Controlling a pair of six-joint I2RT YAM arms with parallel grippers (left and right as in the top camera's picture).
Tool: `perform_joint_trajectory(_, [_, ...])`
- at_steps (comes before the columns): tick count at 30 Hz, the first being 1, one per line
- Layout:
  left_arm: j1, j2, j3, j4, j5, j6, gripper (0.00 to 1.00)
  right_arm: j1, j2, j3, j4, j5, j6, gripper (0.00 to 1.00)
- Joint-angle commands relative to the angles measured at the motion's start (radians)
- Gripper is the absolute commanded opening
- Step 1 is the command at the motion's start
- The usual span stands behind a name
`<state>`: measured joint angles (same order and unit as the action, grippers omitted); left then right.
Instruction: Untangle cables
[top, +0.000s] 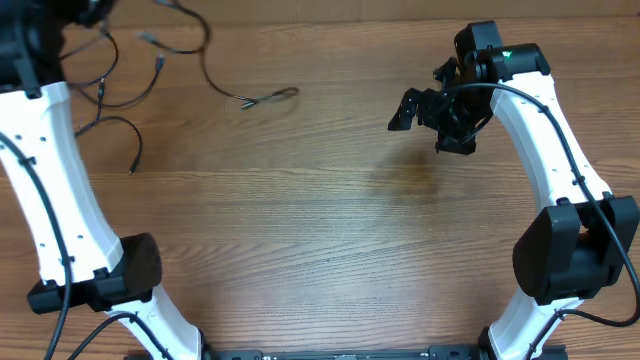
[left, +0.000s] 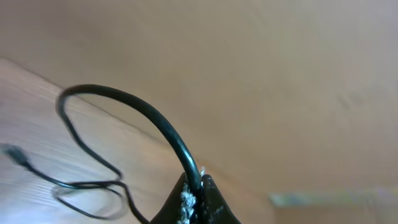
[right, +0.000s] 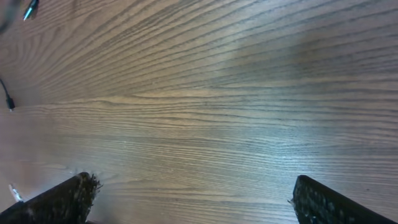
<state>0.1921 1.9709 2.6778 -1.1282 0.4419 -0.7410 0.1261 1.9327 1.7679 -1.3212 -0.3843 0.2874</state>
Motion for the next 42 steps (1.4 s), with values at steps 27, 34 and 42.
perform_joint_trajectory(27, [0.26,-0.276,-0.005,-0.122,0.086,0.192,0.04,0.004,-0.04,0.018,0.033,0.01,-0.027,1.0])
perform_joint_trajectory(34, [0.263,-0.269,-0.006,-0.459,-0.562,-0.051,0.04,0.004,-0.04,0.018,0.032,0.01,-0.027,1.0])
perform_joint_trajectory(42, [0.348,-0.269,-0.047,-0.561,-0.896,-0.183,0.04,0.004,-0.04,0.018,0.032,0.01,-0.031,1.0])
